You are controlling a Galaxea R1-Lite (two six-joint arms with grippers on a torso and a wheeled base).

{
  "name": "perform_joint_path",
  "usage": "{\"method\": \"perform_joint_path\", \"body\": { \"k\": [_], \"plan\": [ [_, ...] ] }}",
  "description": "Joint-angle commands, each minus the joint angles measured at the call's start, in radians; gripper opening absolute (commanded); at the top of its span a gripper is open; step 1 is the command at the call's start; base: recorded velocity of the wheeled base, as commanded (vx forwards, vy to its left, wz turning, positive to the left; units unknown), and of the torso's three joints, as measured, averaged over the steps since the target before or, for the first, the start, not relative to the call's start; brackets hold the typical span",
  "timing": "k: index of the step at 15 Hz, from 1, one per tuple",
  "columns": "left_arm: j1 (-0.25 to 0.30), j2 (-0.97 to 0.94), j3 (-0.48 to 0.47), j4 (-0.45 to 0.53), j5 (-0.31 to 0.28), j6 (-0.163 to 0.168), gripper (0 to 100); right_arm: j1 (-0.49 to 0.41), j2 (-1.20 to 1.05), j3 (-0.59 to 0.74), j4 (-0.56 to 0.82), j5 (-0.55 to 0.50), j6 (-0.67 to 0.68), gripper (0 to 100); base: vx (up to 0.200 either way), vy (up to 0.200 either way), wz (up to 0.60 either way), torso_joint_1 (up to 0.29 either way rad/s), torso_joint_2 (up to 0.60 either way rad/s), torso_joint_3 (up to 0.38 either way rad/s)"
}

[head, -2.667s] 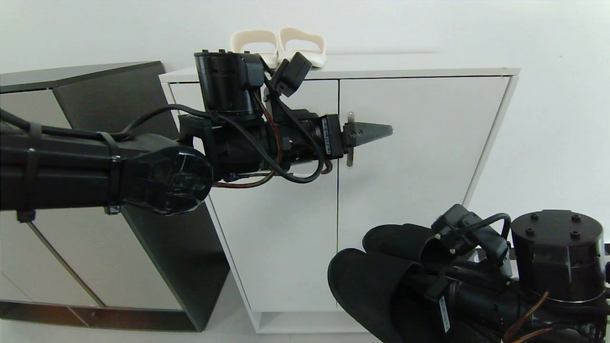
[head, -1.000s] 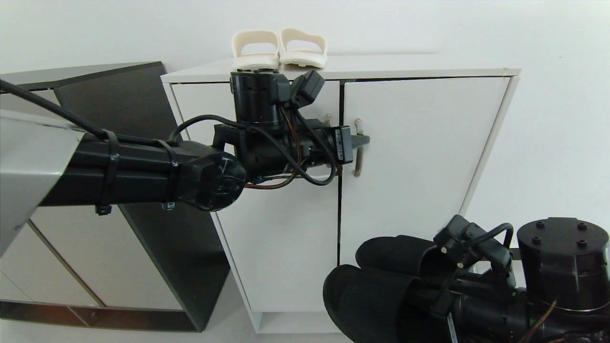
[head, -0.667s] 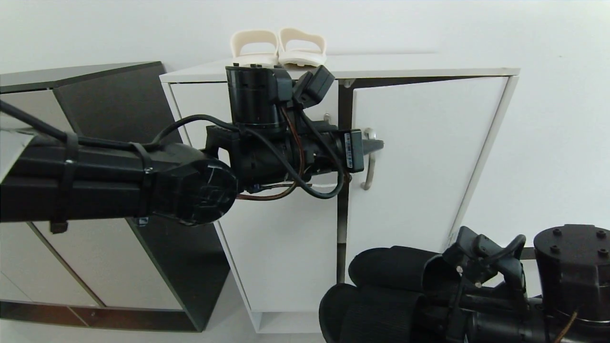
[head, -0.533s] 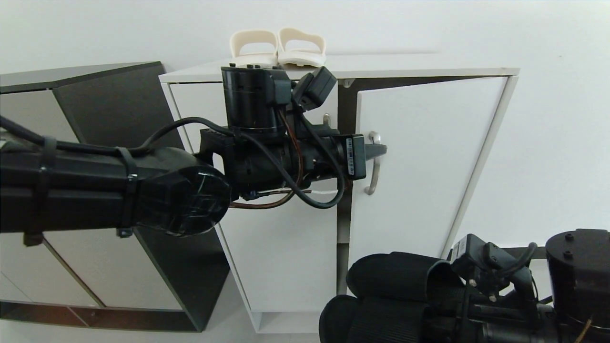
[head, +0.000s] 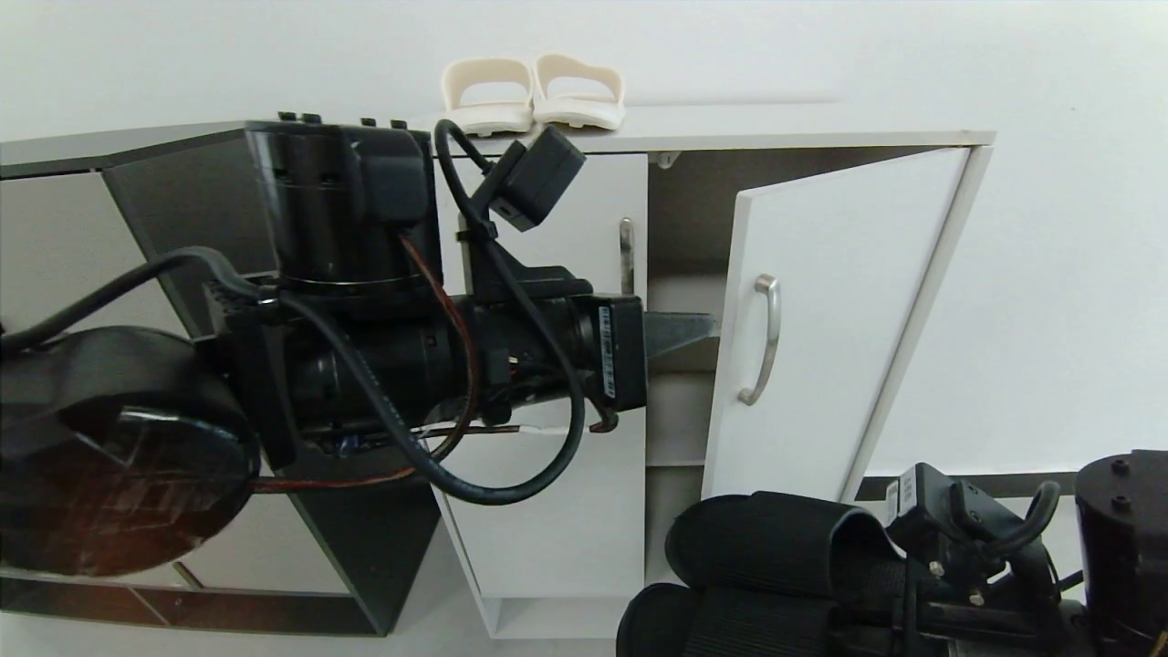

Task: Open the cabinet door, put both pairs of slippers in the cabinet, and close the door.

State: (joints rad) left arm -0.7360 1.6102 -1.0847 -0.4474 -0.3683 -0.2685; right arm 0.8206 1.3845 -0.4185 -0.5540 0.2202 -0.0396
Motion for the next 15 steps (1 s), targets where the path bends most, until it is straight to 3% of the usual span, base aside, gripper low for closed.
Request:
{"method": "perform_joint_path", "body": {
  "k": [1, 3, 5, 8, 12, 15],
  "plan": [
    [0.052, -0.046, 0.017, 0.000, -0.001, -0.009, 0, 0.003, 0.001, -0.002, 0.000, 0.001, 0.000, 0, 0.000, 0.000, 0.00, 0.000, 0.00, 0.000],
    [0.086, 0.028, -0.035, -0.008, 0.000, -0.012, 0, 0.015, 0.004, -0.013, 0.002, -0.001, 0.006, 0, 0.000, 0.000, 0.00, 0.000, 0.00, 0.000],
    [0.089, 0.116, -0.083, -0.070, 0.005, -0.014, 0, 0.017, 0.013, -0.019, 0.002, -0.007, 0.009, 0, 0.000, 0.000, 0.00, 0.000, 0.00, 0.000],
    [0.089, 0.191, -0.150, -0.076, 0.003, -0.012, 0, 0.034, 0.022, -0.014, 0.003, -0.009, 0.009, 0, 0.000, 0.000, 0.00, 0.000, 0.00, 0.000],
    [0.073, 0.246, -0.235, -0.057, 0.003, -0.014, 0, 0.054, 0.033, -0.006, 0.003, -0.009, 0.009, 0, 0.000, 0.000, 0.00, 0.000, 0.00, 0.000],
    [0.046, 0.255, -0.244, -0.057, 0.003, -0.012, 0, 0.061, 0.042, -0.002, 0.003, -0.009, 0.009, 0, -0.067, 0.000, 0.00, -0.001, 0.00, 0.001]
  ]
}}
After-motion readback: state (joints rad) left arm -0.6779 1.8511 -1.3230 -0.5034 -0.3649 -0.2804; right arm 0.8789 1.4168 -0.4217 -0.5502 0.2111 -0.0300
